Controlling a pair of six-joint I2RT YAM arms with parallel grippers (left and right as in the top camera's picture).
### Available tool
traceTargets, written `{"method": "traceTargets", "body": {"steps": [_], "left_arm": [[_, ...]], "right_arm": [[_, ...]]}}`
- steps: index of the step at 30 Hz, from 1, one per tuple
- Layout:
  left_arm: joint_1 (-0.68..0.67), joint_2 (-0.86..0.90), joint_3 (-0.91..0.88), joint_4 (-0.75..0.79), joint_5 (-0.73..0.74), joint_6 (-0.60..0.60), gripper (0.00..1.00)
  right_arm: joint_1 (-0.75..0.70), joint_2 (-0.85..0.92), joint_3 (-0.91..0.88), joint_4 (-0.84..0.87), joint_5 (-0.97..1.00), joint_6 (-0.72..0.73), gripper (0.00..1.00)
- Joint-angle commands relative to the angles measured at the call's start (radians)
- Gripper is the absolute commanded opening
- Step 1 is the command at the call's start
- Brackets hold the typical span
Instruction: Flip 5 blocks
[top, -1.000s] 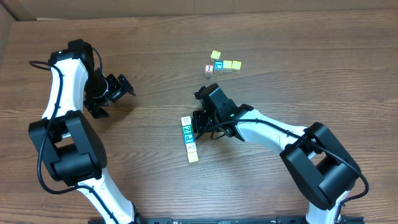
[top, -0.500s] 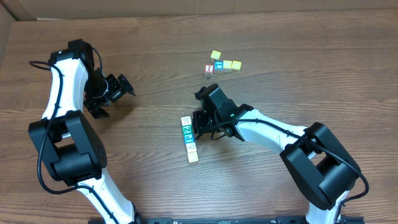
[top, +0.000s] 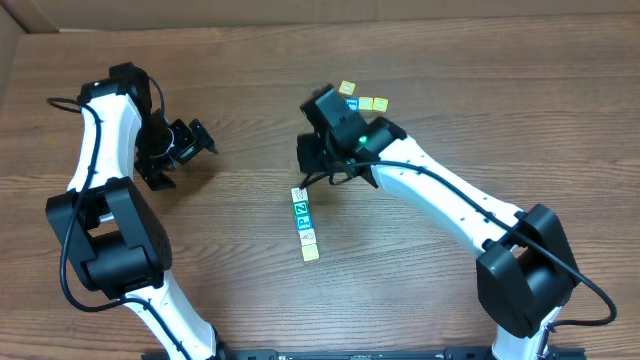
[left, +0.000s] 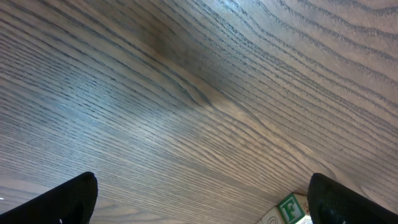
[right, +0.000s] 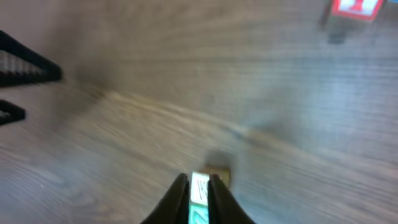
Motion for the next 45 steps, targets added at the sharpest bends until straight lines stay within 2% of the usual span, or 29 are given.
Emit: {"method": "traceTargets", "body": {"steps": [1, 4, 9, 14, 27, 32, 41, 45], "left_arm": [[-0.01, -0.003, 0.018, 0.001, 0.003, 0.016, 1.0], [-0.01, -0.003, 0.018, 0.001, 0.003, 0.016, 1.0], [-0.01, -0.003, 0.018, 0.001, 0.003, 0.016, 1.0], [-0.01, -0.003, 0.018, 0.001, 0.003, 0.016, 1.0], [-0.01, -0.003, 0.018, 0.001, 0.003, 0.016, 1.0], [-0.01, -0.003, 0.018, 0.001, 0.003, 0.016, 1.0], [-0.01, -0.003, 0.018, 0.001, 0.003, 0.016, 1.0], [-0.01, -0.003, 0.018, 0.001, 0.003, 0.016, 1.0]], "right_arm": [[0.002, -0.009, 0.011, 0.0, 0.039, -0.006, 0.22], [0.003, 0.021, 0.011, 0.008, 0.039, -0.006, 0.27], [0.004, 0.095, 0.011, 0.026, 0.034, -0.006, 0.27], [0.004, 0.153, 0.011, 0.047, -0.073, -0.007, 0.27], [0.011, 0.165, 0.004, 0.016, -0.226, -0.006, 0.26], [-0.001, 0.148, 0.017, -0.005, -0.215, -0.007, 0.21], [-0.042, -0.003, 0.032, -0.259, -0.013, -0.006, 0.21], [-0.042, 0.0, 0.016, -0.266, -0.013, -0.003, 0.18]]}}
